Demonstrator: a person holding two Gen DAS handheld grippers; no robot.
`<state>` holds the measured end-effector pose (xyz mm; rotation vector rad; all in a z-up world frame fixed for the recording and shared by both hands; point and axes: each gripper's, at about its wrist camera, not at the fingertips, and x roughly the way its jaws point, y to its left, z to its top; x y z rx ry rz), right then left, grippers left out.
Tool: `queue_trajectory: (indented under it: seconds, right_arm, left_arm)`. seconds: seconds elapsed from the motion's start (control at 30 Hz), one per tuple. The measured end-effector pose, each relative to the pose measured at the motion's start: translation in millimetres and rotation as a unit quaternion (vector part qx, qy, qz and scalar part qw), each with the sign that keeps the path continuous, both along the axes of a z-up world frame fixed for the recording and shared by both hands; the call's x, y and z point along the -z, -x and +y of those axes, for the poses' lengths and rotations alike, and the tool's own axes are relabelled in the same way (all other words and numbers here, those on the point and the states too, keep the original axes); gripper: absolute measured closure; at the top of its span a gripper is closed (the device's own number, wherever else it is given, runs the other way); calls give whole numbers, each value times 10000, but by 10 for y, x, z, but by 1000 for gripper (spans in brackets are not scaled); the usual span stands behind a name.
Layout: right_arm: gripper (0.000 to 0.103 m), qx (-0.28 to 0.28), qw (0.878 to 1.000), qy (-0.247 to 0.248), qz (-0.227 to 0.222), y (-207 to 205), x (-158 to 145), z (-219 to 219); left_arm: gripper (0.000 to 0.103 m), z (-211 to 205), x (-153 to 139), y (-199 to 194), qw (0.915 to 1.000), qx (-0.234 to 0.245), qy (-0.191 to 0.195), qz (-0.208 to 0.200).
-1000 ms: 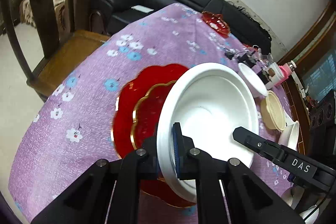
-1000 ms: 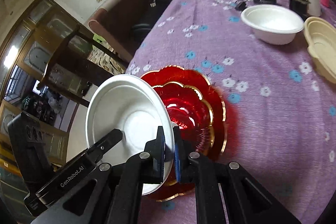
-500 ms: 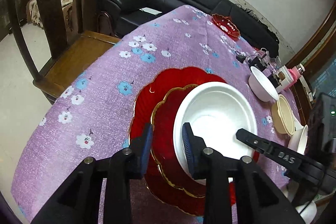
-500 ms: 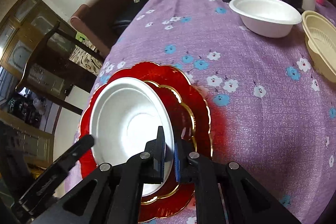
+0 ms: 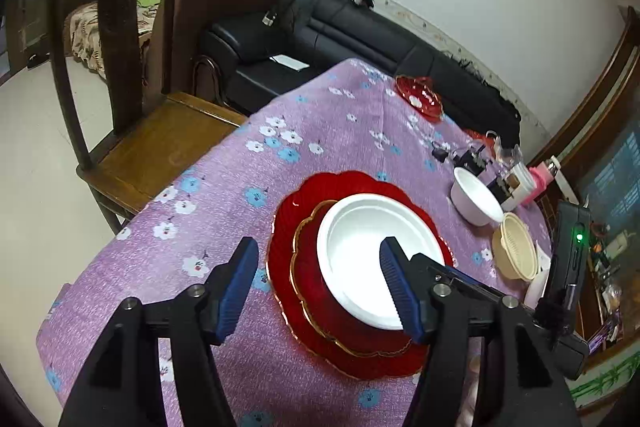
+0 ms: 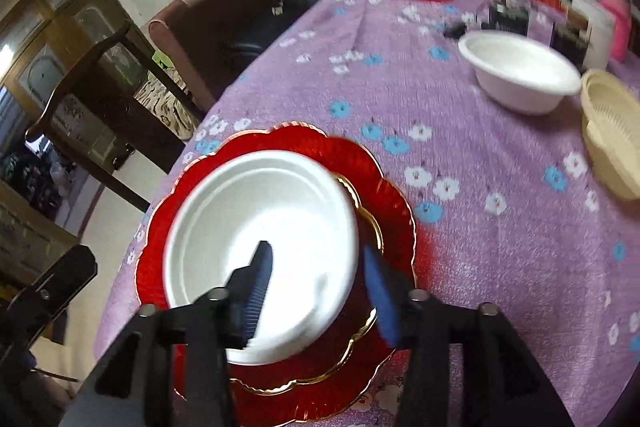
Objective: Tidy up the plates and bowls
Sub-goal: 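Lower the white bowl onto the stacked red plates and release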
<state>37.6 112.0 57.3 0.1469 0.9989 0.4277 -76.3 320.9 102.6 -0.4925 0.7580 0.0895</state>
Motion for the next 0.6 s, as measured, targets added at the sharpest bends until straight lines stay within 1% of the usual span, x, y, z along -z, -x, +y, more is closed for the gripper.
queue_trajectory:
  seconds: [0.17,0.37,0.43,0.5,0.6]
  right_arm:
    - [47,-84,9997,24,-225,113,-149,-7]
    - [47,-58,9996,-11,-289,301,-183,-94]
    - [47,-12,9995,-82,-321,389,-189,-166]
    - [47,30,9992,-152,-380,475,-202,-241]
    - [47,89,9986,-229,-465,610,-231,-359]
  left_arm:
    - [39,51,-36,120,9999,-83,99,-86]
    - [38,57,-64,237,9997,-123,156,-137]
    - [37,31,-79,278,9997,-115,119,-165]
    - [34,-5,-88,319,9997,-123,49,-194]
    - [34,-68,-86,350,9996,-148,-103,-195]
